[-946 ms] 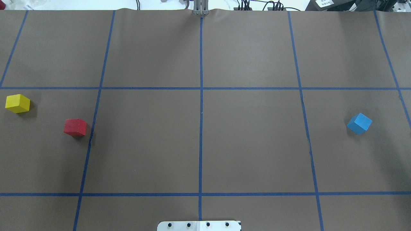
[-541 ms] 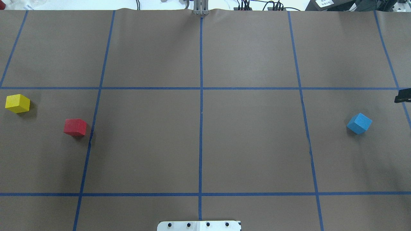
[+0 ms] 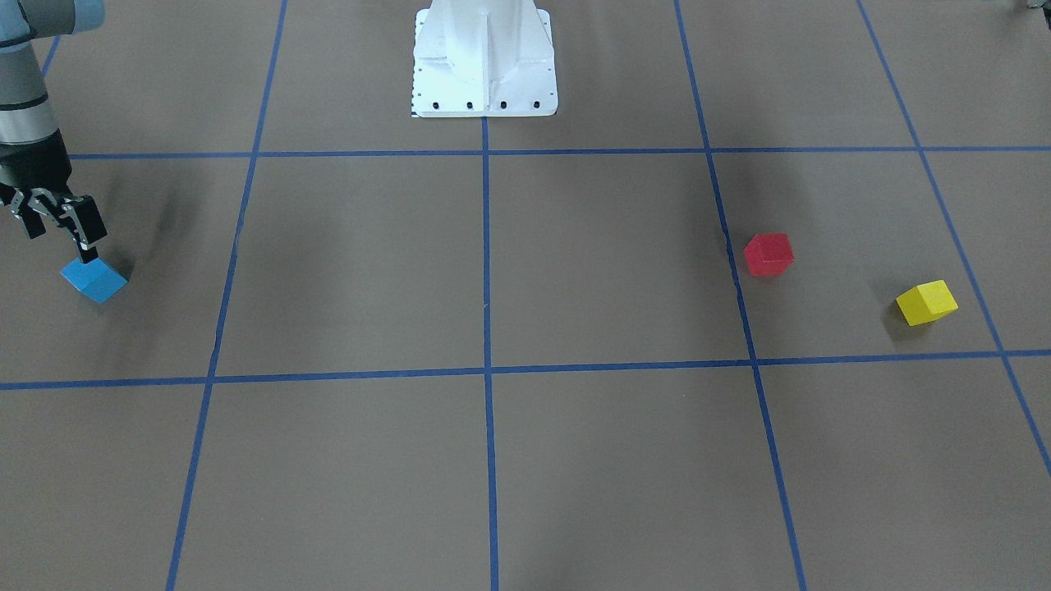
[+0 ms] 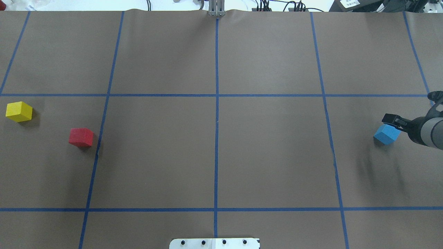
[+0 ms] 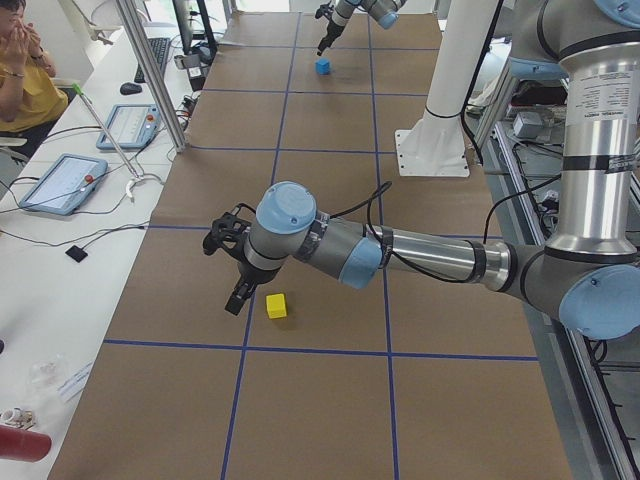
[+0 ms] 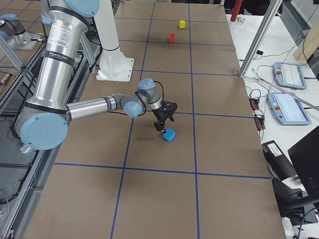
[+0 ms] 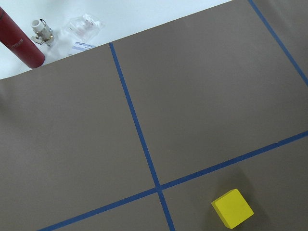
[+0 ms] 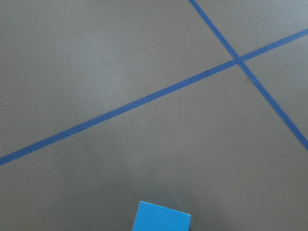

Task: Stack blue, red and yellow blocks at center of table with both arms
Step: 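Lower the right gripper onto the blue cube and close on it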

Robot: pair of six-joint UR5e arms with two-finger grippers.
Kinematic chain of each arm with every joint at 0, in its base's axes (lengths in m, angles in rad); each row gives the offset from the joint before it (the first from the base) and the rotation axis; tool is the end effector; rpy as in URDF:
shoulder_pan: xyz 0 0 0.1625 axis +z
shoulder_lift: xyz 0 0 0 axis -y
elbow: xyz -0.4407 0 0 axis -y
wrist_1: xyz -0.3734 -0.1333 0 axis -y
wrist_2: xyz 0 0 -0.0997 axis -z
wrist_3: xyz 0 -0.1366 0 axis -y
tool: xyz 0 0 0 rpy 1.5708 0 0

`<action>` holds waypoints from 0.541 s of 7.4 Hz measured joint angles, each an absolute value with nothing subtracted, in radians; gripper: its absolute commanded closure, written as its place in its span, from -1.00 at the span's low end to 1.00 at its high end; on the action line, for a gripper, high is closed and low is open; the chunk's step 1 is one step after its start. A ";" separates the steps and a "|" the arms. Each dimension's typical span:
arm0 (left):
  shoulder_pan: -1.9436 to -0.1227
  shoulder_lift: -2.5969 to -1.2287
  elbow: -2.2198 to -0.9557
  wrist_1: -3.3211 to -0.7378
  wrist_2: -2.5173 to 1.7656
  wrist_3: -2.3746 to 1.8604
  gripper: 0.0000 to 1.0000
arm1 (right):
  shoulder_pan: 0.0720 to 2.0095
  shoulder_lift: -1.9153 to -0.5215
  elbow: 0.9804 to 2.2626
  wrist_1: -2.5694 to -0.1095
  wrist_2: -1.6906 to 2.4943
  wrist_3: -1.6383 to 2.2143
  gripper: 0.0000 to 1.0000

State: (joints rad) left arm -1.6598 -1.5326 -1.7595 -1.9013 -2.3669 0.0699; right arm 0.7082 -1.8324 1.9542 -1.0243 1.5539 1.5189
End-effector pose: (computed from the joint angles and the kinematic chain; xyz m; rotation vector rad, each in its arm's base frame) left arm -0.0786 -0.4799 0.5855 0.5155 0.7416 0.1736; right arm -0.2304 -0.3759 0.5883 0.2677 -0.6256 0.6370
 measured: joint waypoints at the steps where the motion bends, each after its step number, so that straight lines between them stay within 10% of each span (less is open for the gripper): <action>1: -1.660 -1.532 -1.759 -1.902 -2.367 0.071 -1.00 | 0.698 -1.793 1.902 -1.023 1.536 1.528 -0.98; 4: -1.660 -1.531 -1.760 -1.902 -2.367 0.072 -1.00 | 0.695 -1.766 1.842 -1.026 1.515 1.528 -0.98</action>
